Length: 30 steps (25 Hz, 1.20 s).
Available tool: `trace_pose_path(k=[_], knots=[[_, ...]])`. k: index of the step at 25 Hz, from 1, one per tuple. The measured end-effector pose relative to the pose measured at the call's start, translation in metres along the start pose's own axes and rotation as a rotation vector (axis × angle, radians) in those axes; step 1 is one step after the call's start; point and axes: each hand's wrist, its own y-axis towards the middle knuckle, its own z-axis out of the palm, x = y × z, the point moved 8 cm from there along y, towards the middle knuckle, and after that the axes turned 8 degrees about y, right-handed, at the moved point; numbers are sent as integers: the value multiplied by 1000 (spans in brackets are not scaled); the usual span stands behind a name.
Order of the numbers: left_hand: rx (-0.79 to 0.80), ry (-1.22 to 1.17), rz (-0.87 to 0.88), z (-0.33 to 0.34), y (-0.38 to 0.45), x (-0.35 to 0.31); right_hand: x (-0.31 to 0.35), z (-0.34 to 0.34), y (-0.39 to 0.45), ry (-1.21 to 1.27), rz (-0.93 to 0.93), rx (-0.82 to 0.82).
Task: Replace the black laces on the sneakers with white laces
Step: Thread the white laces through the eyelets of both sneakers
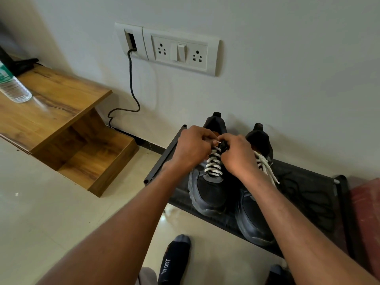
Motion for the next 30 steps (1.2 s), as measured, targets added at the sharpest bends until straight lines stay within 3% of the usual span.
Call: trace_pose_path(k=[7,12,19,24,30], knots=[[-82,285,-8,2,-5,-6,-12,-11,-2,231,106,-37],[-12,403,-7,11,-2,-15,-17,-9,0,299,140,-42],[49,252,-65,17,6,-4,-21,-5,1,323,136,-6],[-14,170,-133,13,10,8,-28,-5,5,384,200,-61],[68,13,-180,29,11,11,-34,-9,2,408,204,-128]])
